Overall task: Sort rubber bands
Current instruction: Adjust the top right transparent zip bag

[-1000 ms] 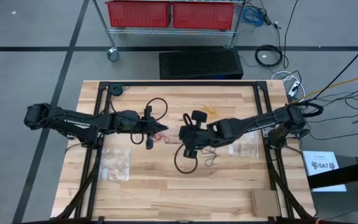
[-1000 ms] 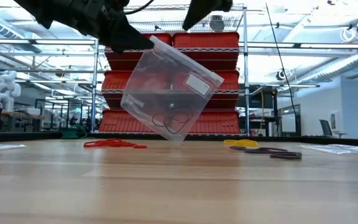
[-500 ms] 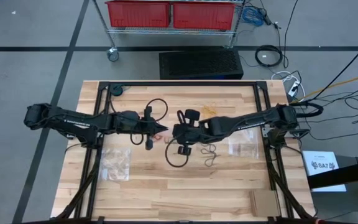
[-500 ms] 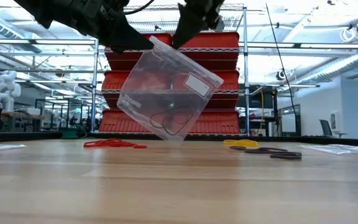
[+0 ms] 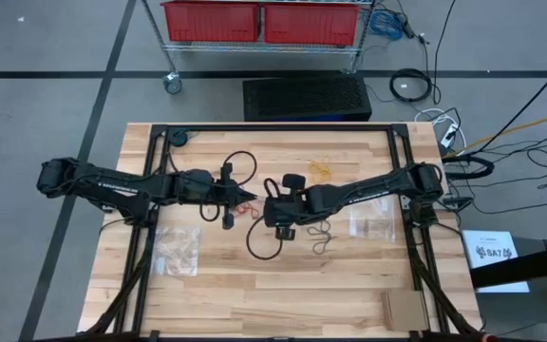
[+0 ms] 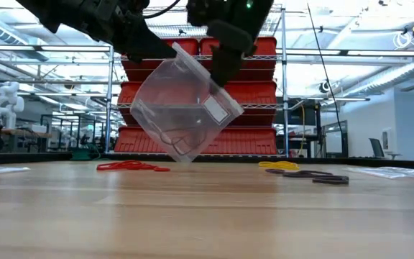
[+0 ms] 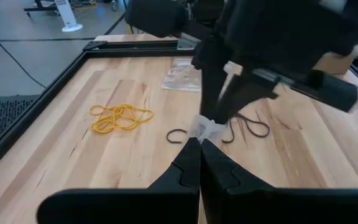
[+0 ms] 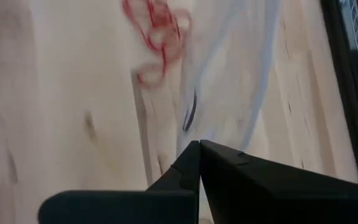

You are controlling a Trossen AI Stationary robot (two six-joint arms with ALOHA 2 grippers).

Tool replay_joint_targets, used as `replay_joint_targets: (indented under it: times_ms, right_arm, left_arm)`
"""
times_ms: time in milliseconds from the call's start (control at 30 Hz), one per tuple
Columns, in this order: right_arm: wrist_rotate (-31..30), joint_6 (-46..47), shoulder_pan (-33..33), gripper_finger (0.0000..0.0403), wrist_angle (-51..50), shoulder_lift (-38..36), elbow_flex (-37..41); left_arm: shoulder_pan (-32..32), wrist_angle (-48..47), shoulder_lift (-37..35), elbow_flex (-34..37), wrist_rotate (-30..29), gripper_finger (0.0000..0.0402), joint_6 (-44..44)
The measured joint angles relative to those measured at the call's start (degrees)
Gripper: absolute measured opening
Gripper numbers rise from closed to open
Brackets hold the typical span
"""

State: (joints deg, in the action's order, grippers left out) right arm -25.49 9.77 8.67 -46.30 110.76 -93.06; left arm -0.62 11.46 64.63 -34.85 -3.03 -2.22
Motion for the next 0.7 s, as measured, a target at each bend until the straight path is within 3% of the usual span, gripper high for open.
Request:
replay_joint_targets:
  times_ms: [300, 533, 700]
  right_arm:
    - [0.02, 0.30, -0.37, 0.0000, 17.07, -3.78, 13.36]
    - [1.77, 0.24, 0.28, 0.0000, 40.03, -11.56, 27.63]
    - [1.58, -3.42, 1.19, 0.0000, 46.48, -11.69, 29.62]
  left_arm:
    - [1.16, -0.64, -0.01, 0.02, 0.00, 0.0000, 0.33]
    - [2.30, 0.34, 0.65, -0.02, 0.00, 0.0000, 0.99]
    - [2.36, 2.38, 3.58, 0.02, 0.02, 0.0000, 1.95]
